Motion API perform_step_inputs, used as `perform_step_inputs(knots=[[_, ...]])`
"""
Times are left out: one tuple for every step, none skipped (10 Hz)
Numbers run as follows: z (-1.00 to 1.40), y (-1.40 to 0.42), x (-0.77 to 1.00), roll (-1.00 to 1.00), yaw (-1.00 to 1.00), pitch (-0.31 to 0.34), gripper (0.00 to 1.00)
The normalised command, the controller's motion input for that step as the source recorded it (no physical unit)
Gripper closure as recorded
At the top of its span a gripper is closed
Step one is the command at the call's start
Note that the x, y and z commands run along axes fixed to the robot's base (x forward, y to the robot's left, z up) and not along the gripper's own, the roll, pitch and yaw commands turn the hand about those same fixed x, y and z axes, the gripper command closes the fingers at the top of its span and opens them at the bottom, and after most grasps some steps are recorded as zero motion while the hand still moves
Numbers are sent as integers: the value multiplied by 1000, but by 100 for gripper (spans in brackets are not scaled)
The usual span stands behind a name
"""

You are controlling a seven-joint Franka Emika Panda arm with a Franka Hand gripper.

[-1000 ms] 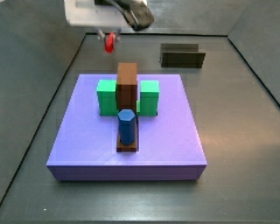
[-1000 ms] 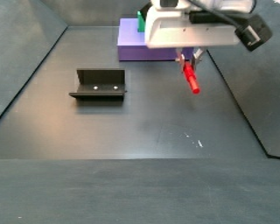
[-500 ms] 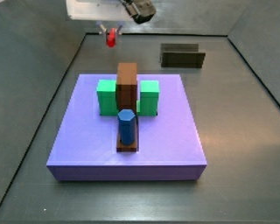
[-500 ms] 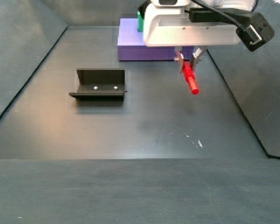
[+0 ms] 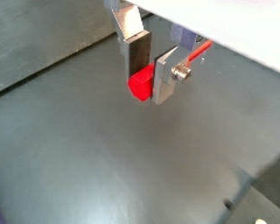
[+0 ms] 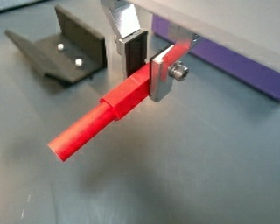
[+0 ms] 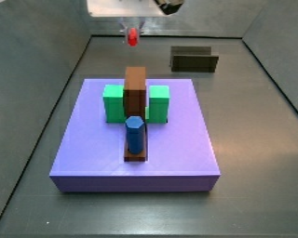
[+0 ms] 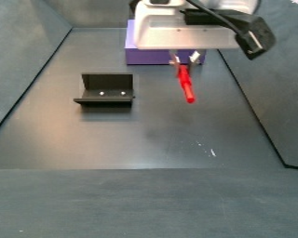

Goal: Pick up the red object. Move up. Place the red object on the fixture. Regrasp the red object. Move to above the board. Insert the red object.
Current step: Place the red object on the fixture.

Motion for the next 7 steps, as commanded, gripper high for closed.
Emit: perform_step_inputs(knots=[[303,-263,669,-634,134,134,100],[129,-157,589,-966,63,0,100],[0,-11,674,-1000,0,-49,100],[0,0,691,-1000,-43,-109,100],[11,0,697,-1000,-103,-157,100],[69,0,663,-1000,-220,-226,100],[169,0,491,-1000,-314,-323,100]])
